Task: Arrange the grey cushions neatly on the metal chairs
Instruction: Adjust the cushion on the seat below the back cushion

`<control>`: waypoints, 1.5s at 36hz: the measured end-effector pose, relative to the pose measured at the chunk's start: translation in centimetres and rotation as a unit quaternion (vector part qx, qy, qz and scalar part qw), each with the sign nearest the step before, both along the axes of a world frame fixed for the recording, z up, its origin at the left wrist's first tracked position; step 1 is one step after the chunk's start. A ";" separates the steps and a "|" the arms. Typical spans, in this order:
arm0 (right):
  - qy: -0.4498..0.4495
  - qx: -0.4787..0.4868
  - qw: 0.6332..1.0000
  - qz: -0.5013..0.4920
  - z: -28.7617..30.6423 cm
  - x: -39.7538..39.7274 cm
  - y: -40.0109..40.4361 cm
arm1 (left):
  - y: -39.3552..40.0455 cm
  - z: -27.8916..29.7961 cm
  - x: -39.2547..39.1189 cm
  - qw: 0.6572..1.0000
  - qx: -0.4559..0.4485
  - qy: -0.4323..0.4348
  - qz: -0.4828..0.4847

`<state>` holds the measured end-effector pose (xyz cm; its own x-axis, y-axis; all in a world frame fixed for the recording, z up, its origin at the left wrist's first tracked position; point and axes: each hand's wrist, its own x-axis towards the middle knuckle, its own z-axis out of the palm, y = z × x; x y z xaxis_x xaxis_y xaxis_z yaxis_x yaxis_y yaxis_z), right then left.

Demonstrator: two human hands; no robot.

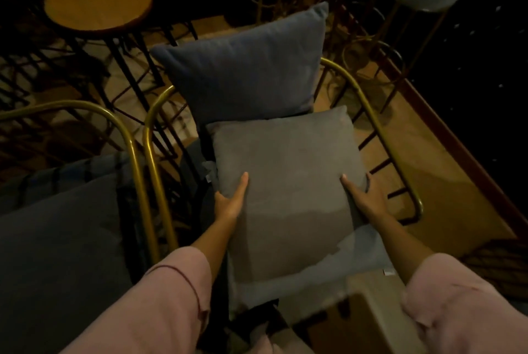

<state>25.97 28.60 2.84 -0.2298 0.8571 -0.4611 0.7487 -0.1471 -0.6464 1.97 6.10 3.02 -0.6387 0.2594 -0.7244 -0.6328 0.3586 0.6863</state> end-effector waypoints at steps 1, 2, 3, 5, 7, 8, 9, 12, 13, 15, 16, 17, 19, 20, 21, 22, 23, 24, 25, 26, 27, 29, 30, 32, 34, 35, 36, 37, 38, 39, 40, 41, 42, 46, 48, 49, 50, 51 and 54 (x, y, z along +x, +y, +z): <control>0.018 -0.023 0.999 -0.016 -0.2 0.2 0.5 | 0.0 -0.3 -0.3 1.000 -0.002 -0.008 0.005; 0.036 -0.041 0.998 -0.028 0.7 -0.3 0.4 | 0.0 -0.3 -0.6 1.000 -0.007 -0.019 0.008; 0.044 -0.062 0.996 -0.034 1.0 -0.4 0.7 | 0.0 -0.1 -0.8 0.999 -0.010 -0.029 0.011; 0.048 -0.089 0.994 -0.033 2.3 -0.9 0.8 | 0.0 0.2 -0.9 0.999 -0.010 -0.036 0.024; 0.056 -0.102 0.993 -0.027 2.8 -0.9 1.5 | -0.1 1.2 -0.6 0.999 -0.007 -0.027 0.037; 0.059 -0.096 0.993 -0.025 3.3 -0.9 1.6 | -0.3 1.7 -0.5 0.999 -0.008 -0.015 0.041; 0.068 -0.096 0.993 -0.027 3.8 -0.9 1.6 | -0.6 2.2 -0.5 0.999 -0.011 -0.002 0.046; 0.088 -0.099 0.991 -0.036 5.2 -1.2 0.6 | -2.4 3.3 -1.2 0.997 0.000 0.028 0.075; 0.103 -0.096 0.990 -0.030 5.2 -1.3 0.3 | -3.2 3.5 -1.7 0.996 0.008 0.036 0.083; 0.127 -0.083 0.988 -0.004 6.2 -2.7 -1.3 | -5.1 4.5 -2.8 0.992 0.024 0.072 0.103; 0.142 -0.081 0.986 0.008 6.6 -3.8 -2.3 | -6.2 5.1 -3.6 0.988 0.025 0.099 0.115; 0.161 -0.084 0.983 0.015 7.2 -5.0 -3.4 | -7.4 5.7 -4.6 0.983 0.021 0.128 0.127; 0.186 -0.091 0.978 0.030 8.3 -7.9 -5.5 | -9.9 7.1 -6.5 0.977 0.008 0.155 0.149; 0.197 -0.093 0.975 0.042 8.6 -9.6 -6.4 | -11.4 7.8 -7.5 0.974 -0.001 0.158 0.162; 0.208 -0.098 0.972 0.053 9.1 -11.4 -7.5 | -13.1 8.4 -8.7 0.972 -0.009 0.161 0.170; 0.223 -0.095 0.968 0.066 9.6 -13.3 -8.7 | -14.6 9.3 -9.8 0.970 -0.012 0.165 0.178; 0.237 -0.094 0.964 0.080 10.2 -15.3 -9.9 | -16.3 9.9 -11.0 0.968 -0.012 0.169 0.186; 0.243 -0.098 0.961 0.088 10.5 -17.4 -11.2 | -18.0 10.5 -12.3 0.965 -0.012 0.173 0.198; 0.238 -0.104 0.961 0.100 11.0 -19.4 -12.6 | -19.8 11.2 -13.6 0.961 -0.016 0.181 0.207; 0.237 -0.111 0.959 0.112 11.3 -21.3 -14.0 | -21.7 11.8 -15.0 0.957 -0.026 0.189 0.218; 0.238 -0.120 0.955 0.126 11.7 -23.2 -15.6 | -23.7 12.2 -16.2 0.952 -0.029 0.201 0.231; 0.237 -0.131 0.952 0.146 12.1 -26.9 -18.7 | -27.6 13.2 -18.6 0.944 -0.029 0.214 0.248; 0.235 -0.134 0.951 0.152 12.1 -28.2 -19.9 | -28.9 13.6 -19.3 0.942 -0.028 0.221 0.251; 0.241 -0.134 0.947 0.162 12.5 -30.5 -22.4 | -31.4 14.6 -20.7 0.937 -0.032 0.237 0.255; 0.247 -0.126 0.945 0.171 12.5 -34.5 -26.4 | -35.8 15.7 -23.1 0.931 -0.019 0.235 0.279; 0.253 -0.123 0.942 0.181 12.8 -36.1 -28.1 | -37.4 16.0 -24.3 0.930 -0.014 0.232 0.284; 0.262 -0.123 0.937 0.195 13.2 -38.1 -30.2 | -39.7 16.2 -26.0 0.930 -0.010 0.232 0.287; 0.268 -0.118 0.933 0.210 13.4 -40.0 -32.0 | -41.6 16.5 -27.4 0.929 -0.001 0.236 0.283; 0.275 -0.112 0.929 0.220 13.6 -41.9 -33.6 | -43.4 16.6 -29.2 0.927 0.005 0.244 0.284; 0.278 -0.107 0.928 0.222 13.7 -43.6 -35.0 | -44.8 16.8 -30.6 0.925 0.011 0.253 0.283; 0.281 -0.106 0.928 0.219 13.8 -45.4 -36.2 | -46.0 17.1 -32.1 0.922 0.014 0.273 0.275; 0.284 -0.104 0.929 0.212 14.0 -47.1 -37.1 | -47.1 17.2 -33.6 0.920 0.016 0.286 0.268; 0.285 -0.102 0.930 0.208 14.1 -48.7 -37.9 | -47.9 17.4 -35.0 0.921 0.020 0.288 0.262; 0.269 -0.117 0.934 0.204 14.9 -54.2 -39.5 | -51.1 15.5 -41.3 0.929 0.016 0.267 0.257; 0.277 -0.138 0.929 0.202 15.4 -56.3 -39.9 | -51.2 15.8 -43.1 0.929 0.005 0.260 0.264; 0.277 -0.141 0.928 0.205 15.6 -57.1 -40.0 | -50.9 15.9 -43.9 0.929 -0.002 0.253 0.270; 0.277 -0.140 0.927 0.210 15.6 -57.9 -40.1 | -50.6 16.1 -44.5 0.930 -0.007 0.245 0.273; 0.281 -0.137 0.925 0.215 15.6 -58.6 -40.2 | -50.3 16.2 -45.1 0.930 -0.016 0.241 0.278; 0.292 -0.136 0.921 0.221 15.3 -60.3 -40.3 | -50.1 15.1 -47.7 0.922 -0.035 0.271 0.274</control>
